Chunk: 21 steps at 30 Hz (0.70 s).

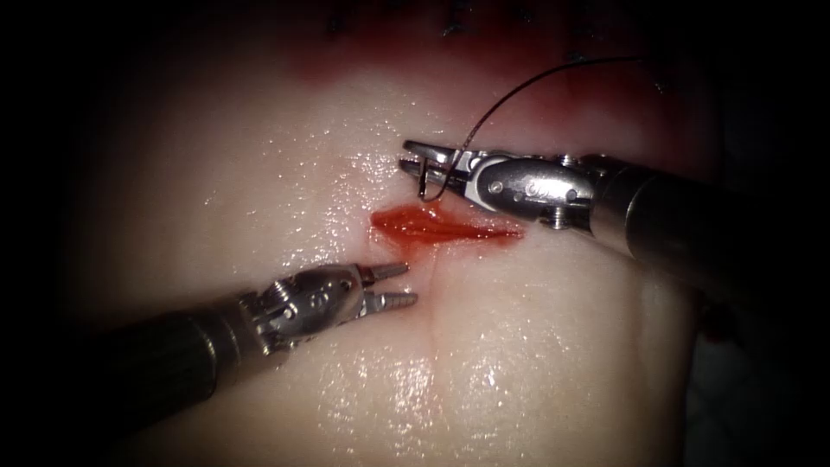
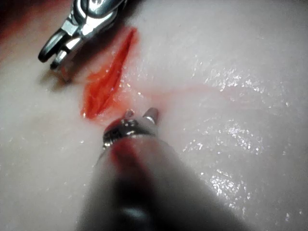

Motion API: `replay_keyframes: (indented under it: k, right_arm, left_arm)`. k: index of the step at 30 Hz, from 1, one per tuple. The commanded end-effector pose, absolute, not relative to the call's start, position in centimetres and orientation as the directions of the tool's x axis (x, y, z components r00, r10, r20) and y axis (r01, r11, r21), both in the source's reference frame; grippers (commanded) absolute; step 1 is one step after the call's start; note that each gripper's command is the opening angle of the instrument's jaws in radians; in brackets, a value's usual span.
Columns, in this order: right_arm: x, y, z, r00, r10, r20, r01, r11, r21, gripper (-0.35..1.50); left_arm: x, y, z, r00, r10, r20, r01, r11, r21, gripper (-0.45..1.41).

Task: Wound Closure
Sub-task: Insert needle into skin above incision, then push needle through tissue on the top side of wound

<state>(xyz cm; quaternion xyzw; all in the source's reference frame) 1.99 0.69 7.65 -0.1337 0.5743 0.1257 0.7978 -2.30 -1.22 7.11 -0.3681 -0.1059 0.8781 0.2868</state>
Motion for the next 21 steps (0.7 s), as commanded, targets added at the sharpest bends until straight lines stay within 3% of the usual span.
replay_keyframes:
  k: [1, 21]
  right_arm:
    - [2.08, 0.72, 7.73, 0.294, 0.087, -0.952, -0.369, 0.929, -0.029, -0.35]
    - [2.10, 0.95, 7.78, 0.100, 0.461, -0.882, -0.503, 0.788, 0.355, -0.35]
  left_arm:
    - [-2.36, -1.21, 7.16, -0.564, 0.581, -0.587, -0.426, -0.814, -0.396, 0.19]
    - [-2.38, -1.28, 7.13, -0.567, 0.581, -0.584, -0.428, -0.814, -0.394, 0.19]
